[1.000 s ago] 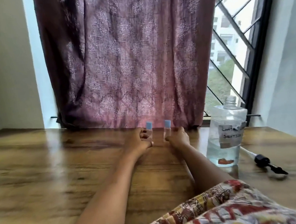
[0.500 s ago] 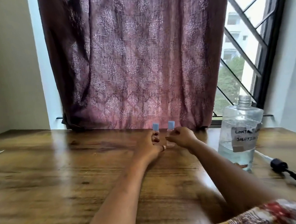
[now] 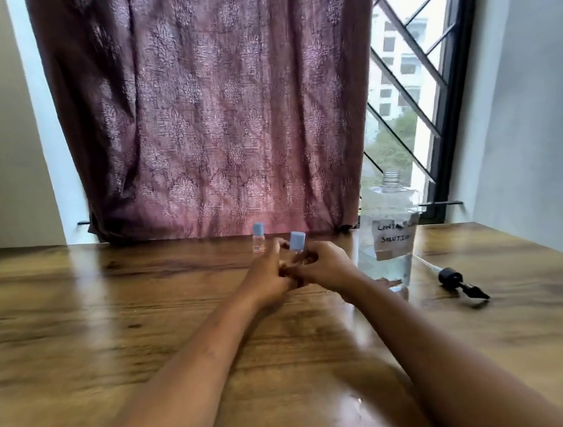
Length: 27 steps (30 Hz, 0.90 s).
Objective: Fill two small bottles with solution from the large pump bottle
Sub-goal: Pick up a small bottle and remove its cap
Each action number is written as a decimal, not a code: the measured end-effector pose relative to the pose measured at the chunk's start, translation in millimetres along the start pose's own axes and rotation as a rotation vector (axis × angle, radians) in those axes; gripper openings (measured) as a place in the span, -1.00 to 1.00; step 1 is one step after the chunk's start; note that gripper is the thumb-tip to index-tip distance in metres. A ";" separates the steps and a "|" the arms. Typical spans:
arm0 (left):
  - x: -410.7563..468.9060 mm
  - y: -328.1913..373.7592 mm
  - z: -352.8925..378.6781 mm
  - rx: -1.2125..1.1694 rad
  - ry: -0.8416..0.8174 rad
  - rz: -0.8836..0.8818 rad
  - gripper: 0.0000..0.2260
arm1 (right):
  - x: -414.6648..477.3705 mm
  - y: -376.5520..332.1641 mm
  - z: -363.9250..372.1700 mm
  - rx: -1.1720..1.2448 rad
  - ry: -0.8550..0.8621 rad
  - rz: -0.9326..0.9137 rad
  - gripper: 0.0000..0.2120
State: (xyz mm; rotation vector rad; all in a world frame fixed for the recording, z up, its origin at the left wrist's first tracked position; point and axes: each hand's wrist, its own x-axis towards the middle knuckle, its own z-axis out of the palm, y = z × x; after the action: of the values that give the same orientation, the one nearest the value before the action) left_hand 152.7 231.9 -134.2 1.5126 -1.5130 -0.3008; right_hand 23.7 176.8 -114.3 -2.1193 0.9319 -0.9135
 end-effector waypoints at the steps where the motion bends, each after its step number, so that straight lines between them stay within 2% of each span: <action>1: -1.7 0.0 1.6 -0.001 -0.008 -0.023 -0.48 | -2.6 0.2 -1.3 0.001 0.007 -0.003 -0.67; 4: -7.7 -2.0 6.8 -0.069 -0.024 -0.073 -0.55 | -4.7 2.2 -7.7 0.087 0.049 -0.023 -0.68; 7: -9.7 -8.5 9.6 0.000 -0.074 -0.105 -0.63 | -3.2 5.2 -14.5 0.177 0.071 -0.054 -0.74; 13: -5.6 -16.2 11.8 -0.047 -0.139 -0.112 -0.67 | -1.9 8.7 -15.5 0.114 0.095 -0.114 -0.81; 17: -3.7 -18.9 11.1 0.018 -0.118 -0.137 -0.60 | 0.9 10.7 -14.8 0.052 0.053 -0.149 -0.81; 21: -5.7 -15.5 7.9 0.153 -0.134 -0.180 -0.72 | -1.3 9.0 -19.2 -0.008 -0.014 -0.211 -0.85; 27: -8.0 -9.3 5.5 0.215 -0.142 -0.214 -0.68 | -4.6 5.6 -27.5 -0.008 -0.113 -0.237 -0.82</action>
State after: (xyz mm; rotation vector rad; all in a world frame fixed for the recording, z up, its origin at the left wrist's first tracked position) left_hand 153.0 234.6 -147.4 1.8632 -1.5337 -0.3877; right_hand -2.2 170.0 -104.9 -2.2961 0.6386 -0.8939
